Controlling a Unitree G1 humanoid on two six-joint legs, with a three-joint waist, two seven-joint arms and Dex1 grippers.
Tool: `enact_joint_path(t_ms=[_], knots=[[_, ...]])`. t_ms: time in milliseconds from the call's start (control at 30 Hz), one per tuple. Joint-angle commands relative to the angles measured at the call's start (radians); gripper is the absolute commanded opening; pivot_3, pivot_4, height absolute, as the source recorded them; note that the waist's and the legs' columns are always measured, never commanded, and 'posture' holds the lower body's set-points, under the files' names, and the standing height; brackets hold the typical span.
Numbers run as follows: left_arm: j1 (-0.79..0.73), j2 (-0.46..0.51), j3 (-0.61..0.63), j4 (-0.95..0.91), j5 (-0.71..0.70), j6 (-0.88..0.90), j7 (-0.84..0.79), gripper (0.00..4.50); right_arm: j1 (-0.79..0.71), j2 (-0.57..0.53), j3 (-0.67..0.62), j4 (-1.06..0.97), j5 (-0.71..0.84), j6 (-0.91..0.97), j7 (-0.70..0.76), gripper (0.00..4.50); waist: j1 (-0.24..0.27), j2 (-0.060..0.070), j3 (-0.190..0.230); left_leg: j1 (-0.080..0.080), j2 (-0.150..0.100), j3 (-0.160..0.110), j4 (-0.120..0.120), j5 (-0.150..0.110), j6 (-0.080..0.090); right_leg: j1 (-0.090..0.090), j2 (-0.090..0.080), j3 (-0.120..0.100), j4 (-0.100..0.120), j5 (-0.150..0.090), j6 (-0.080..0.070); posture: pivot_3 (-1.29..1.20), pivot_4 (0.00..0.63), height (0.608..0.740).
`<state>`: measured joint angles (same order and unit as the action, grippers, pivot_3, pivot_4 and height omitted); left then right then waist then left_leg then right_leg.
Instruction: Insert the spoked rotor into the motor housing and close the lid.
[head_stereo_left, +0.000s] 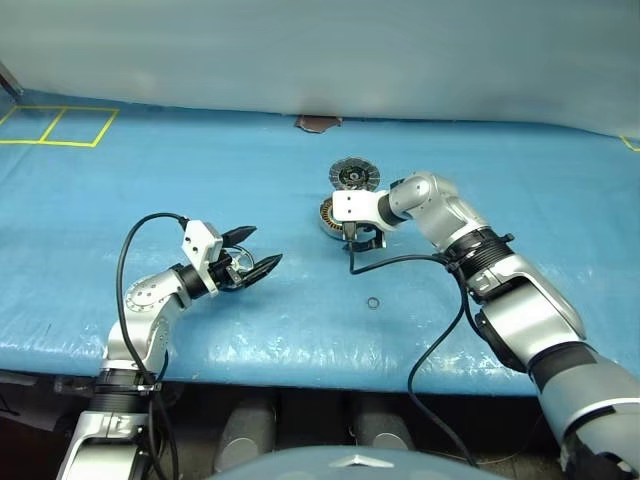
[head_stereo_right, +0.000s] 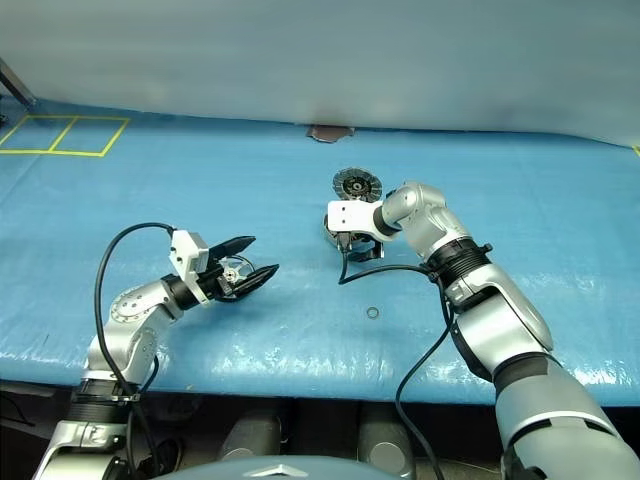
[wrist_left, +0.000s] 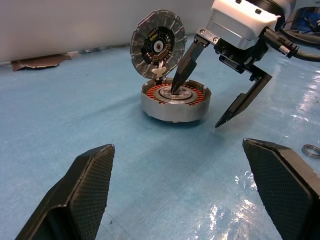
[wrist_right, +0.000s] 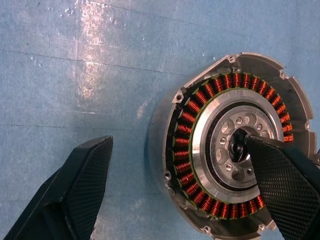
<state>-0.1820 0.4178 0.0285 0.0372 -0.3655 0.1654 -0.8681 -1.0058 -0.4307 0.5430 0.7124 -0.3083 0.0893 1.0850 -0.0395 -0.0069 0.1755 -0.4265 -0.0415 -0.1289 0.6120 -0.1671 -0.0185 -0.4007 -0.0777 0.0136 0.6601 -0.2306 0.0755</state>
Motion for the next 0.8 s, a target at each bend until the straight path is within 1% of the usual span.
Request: enact_joint_path(t_ms=[33,200,300,367,633,700,800], knots=[[0.001,0.010,0.018,-0.048,-0.012,-0.006,0.007,4.50,-0.033,0.010,-0.028,0.014,0.000,-0.021,0.004,4.47,0.000,0.000,0.000,0.000,0.000,0.000,0.000,0.000,0.000,0.000,0.000,0.000,0.000,0.000,0.000,0.00,0.150,0.740],[0.005,0.010,0.018,-0.050,-0.011,-0.009,0.013,4.50,-0.040,0.027,-0.024,0.074,-0.008,-0.029,0.001,4.47,-0.002,0.000,0.000,0.000,0.000,0.000,0.000,0.000,0.000,0.000,0.000,0.000,0.000,0.000,0.000,0.00,0.150,0.740],[0.010,0.011,0.018,-0.053,-0.011,-0.010,0.018,4.50,-0.047,0.032,-0.028,0.106,-0.011,-0.034,-0.003,3.86,-0.003,0.000,0.000,0.001,0.000,0.000,0.000,0.000,0.000,0.001,0.000,0.000,0.000,0.000,0.000,0.00,0.150,0.740],[0.014,0.011,0.018,-0.054,-0.012,-0.010,0.019,4.50,-0.053,0.036,-0.030,0.128,-0.015,-0.042,-0.009,3.25,-0.003,0.000,0.000,0.001,0.000,0.000,0.000,0.000,0.000,0.001,0.000,0.000,0.001,0.000,0.000,0.00,0.150,0.740],[0.018,0.014,0.019,-0.057,-0.012,-0.010,0.023,4.50,-0.064,0.057,-0.044,0.196,-0.024,-0.052,-0.019,3.25,-0.003,0.000,0.000,0.003,0.000,0.000,0.000,0.000,-0.001,0.002,0.000,0.000,0.001,0.000,0.000,0.00,0.150,0.740],[0.018,0.015,0.019,-0.057,-0.010,-0.011,0.025,4.50,-0.060,0.059,-0.049,0.202,-0.023,-0.051,-0.012,2.87,-0.003,0.000,0.000,0.003,0.000,0.000,0.000,0.000,-0.001,0.003,0.000,0.000,0.001,0.000,0.000,0.00,0.150,0.740],[0.017,0.016,0.019,-0.056,-0.009,-0.012,0.026,4.50,-0.055,0.060,-0.052,0.203,-0.031,-0.054,-0.015,2.16,-0.004,0.000,0.000,0.007,0.000,0.000,-0.001,0.000,-0.001,0.006,0.000,0.001,0.001,0.000,0.000,0.00,0.150,0.740]])
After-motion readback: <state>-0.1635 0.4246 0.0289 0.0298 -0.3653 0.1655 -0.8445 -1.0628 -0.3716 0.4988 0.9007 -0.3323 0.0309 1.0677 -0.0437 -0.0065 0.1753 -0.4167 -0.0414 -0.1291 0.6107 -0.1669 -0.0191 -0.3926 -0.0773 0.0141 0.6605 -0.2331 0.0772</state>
